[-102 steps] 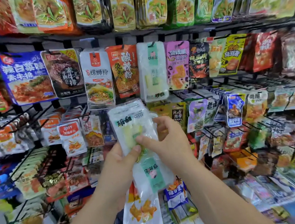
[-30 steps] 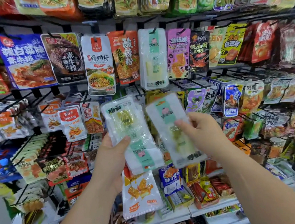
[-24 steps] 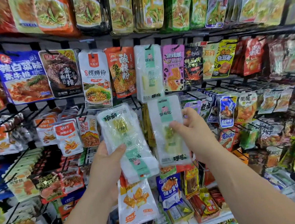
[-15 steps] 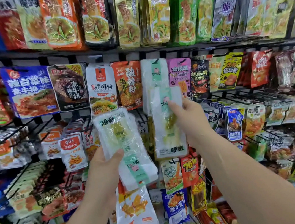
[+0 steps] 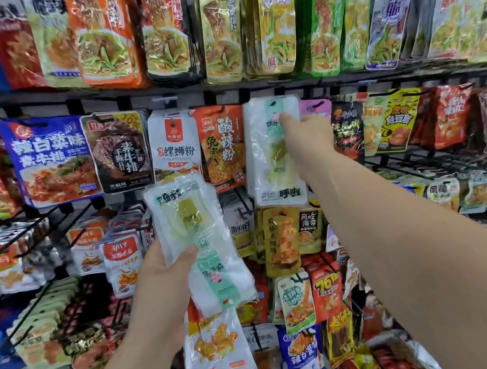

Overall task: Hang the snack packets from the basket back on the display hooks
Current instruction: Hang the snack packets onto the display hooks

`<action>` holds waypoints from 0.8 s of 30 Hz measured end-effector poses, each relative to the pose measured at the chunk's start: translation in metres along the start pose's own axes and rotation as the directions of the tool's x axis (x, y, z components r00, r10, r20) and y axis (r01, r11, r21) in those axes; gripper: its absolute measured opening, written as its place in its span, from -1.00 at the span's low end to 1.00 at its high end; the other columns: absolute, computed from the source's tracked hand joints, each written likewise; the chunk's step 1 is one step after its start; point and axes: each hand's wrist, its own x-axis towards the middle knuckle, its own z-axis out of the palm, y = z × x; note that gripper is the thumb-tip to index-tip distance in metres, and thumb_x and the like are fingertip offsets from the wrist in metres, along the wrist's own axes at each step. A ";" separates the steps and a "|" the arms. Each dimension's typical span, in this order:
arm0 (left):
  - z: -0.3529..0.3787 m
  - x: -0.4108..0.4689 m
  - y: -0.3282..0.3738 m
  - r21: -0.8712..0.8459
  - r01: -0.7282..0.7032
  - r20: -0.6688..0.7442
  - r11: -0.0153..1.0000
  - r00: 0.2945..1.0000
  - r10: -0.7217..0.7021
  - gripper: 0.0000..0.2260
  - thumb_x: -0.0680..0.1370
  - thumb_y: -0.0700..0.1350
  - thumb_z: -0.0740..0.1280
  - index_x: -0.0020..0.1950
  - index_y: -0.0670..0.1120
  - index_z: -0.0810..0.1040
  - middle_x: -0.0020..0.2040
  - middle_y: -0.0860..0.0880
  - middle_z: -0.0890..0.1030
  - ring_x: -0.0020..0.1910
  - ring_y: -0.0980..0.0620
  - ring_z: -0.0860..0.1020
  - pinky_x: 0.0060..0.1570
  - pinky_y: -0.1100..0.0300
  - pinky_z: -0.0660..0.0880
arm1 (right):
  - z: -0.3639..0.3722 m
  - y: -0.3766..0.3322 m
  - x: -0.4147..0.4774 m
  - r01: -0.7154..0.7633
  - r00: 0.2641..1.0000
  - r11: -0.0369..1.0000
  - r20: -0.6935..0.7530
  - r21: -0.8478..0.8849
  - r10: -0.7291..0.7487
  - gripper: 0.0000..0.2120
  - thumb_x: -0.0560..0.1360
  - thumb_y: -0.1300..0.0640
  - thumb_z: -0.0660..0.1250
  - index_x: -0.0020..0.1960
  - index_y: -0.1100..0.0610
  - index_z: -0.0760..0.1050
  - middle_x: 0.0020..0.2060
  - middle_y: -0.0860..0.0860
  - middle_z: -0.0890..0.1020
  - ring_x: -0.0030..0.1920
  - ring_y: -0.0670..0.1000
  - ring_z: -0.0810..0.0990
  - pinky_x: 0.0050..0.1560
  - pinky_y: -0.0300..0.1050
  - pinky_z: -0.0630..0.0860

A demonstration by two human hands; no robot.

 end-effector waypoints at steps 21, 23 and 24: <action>-0.006 0.017 0.002 0.034 -0.002 -0.040 0.999 0.999 0.003 -0.70 0.69 -0.23 0.30 0.26 0.14 0.62 0.14 0.09 0.74 0.17 -0.04 0.70 0.30 -0.23 0.54 | 0.028 0.019 0.037 -0.034 0.992 0.998 -0.124 -0.059 0.026 -0.54 0.53 -0.11 0.44 -0.33 0.04 0.25 -0.44 -0.02 0.34 -0.42 0.06 0.29 -0.26 -0.06 0.29; -0.007 0.018 0.002 0.036 -0.005 -0.040 0.999 0.999 0.006 -0.70 0.69 -0.23 0.30 0.27 0.13 0.62 0.14 0.08 0.74 0.17 -0.04 0.70 0.30 -0.23 0.54 | 0.033 0.020 0.042 -0.026 0.992 0.995 -0.129 -0.098 0.013 -0.54 0.54 -0.13 0.42 -0.31 0.05 0.26 -0.41 -0.01 0.36 -0.41 0.05 0.31 -0.27 -0.07 0.31; -0.007 0.018 0.003 0.038 -0.004 -0.040 0.999 0.999 0.006 -0.71 0.69 -0.22 0.30 0.28 0.13 0.62 0.14 0.08 0.74 0.17 -0.04 0.70 0.30 -0.23 0.54 | 0.034 0.020 0.044 -0.021 0.991 0.992 -0.133 -0.123 0.005 -0.55 0.56 -0.13 0.41 -0.31 0.06 0.27 -0.41 -0.01 0.37 -0.42 0.03 0.33 -0.31 -0.09 0.28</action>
